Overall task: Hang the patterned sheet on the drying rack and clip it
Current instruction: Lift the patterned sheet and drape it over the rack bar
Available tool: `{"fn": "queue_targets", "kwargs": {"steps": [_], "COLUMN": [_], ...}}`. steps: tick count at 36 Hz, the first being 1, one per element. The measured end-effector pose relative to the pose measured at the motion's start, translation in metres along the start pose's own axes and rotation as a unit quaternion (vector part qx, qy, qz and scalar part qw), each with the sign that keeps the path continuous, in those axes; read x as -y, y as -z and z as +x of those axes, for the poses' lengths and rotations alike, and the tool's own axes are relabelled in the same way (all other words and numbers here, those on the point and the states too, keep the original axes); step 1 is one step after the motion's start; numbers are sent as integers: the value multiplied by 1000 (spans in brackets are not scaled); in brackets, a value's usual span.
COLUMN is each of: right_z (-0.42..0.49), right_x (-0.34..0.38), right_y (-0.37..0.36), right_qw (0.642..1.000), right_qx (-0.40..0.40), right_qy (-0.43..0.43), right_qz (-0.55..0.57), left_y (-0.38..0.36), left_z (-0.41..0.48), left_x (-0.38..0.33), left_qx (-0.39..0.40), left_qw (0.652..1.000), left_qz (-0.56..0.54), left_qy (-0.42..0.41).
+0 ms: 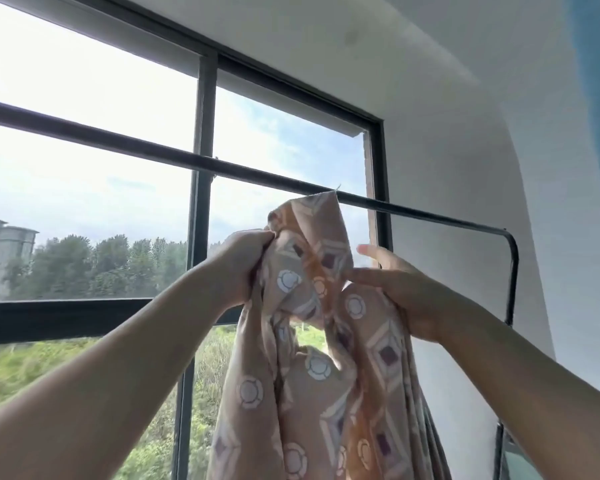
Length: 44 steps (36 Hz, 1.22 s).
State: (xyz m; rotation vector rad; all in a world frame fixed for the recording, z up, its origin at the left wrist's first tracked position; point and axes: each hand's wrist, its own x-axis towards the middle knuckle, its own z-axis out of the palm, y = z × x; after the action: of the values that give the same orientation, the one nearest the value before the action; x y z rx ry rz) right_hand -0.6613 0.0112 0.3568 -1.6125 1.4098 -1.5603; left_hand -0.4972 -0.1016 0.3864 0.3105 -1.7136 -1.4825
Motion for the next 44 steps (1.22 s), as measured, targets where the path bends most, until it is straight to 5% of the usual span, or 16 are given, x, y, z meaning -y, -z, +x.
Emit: {"fn": "queue_targets", "kwargs": {"steps": [4, 11, 15, 21, 25, 31, 39, 44], "right_z": [-4, 6, 13, 11, 12, 10, 7, 4], "right_x": [-3, 14, 40, 43, 30, 20, 24, 17], "right_y": [-16, -5, -6, -11, -2, 4, -5, -6], "right_qw": [996, 975, 975, 959, 943, 955, 973, 970], "right_qx": [65, -190, -161, -211, -255, -238, -169, -182], "right_qy": [-23, 111, 150, 186, 206, 180, 147, 159], "right_qz": [-54, -12, -8, -6, -51, -5, 62, 11], "left_y": [-10, 0, -3, 2, 6, 2, -6, -3], "left_z": [-3, -9, -16, -11, -10, -9, -4, -12], "left_x": [-2, -9, -6, -3, -4, -2, -7, -5], "left_qx": [12, 92, 168, 4, -25, -5, -37, 89], "left_qw": [999, 984, 949, 952, 953, 994, 991, 984], "left_qz": [2, 128, 244, 255, 256, 99, 113, 141], "left_qy": [-46, -86, -106, -171, -160, -56, -65, -60]}}
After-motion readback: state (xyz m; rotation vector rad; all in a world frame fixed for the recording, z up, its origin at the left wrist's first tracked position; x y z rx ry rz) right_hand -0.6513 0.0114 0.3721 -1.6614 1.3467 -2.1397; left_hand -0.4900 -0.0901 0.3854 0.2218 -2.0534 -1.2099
